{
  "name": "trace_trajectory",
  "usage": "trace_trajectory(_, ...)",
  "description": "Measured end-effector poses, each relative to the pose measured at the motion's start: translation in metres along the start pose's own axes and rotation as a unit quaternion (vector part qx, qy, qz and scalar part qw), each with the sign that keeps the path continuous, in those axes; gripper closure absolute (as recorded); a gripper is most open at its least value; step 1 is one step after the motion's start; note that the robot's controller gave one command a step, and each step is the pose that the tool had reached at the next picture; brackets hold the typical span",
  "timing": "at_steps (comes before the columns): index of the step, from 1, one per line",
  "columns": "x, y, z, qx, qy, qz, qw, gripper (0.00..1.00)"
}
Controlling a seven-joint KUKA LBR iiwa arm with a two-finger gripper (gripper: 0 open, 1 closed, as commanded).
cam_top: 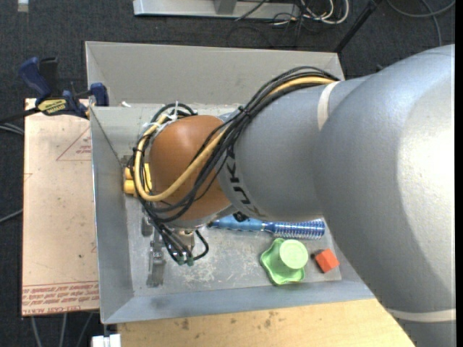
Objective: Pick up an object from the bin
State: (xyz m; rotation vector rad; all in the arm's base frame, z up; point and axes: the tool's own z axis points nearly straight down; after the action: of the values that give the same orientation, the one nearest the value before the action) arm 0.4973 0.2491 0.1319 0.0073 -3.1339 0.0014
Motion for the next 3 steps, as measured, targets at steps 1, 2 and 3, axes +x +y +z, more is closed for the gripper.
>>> trace_trajectory(1, -0.003, -0.092, -0.044, 0.001, -0.0053, 0.013, 0.9999, 0.0)
trace_trajectory(2, -0.031, -0.169, -0.047, 0.0, -0.0057, 0.088, 0.9961, 0.0)
trace_trajectory(3, -0.067, -0.182, 0.046, -0.001, -0.0014, 0.148, 0.989, 0.0)
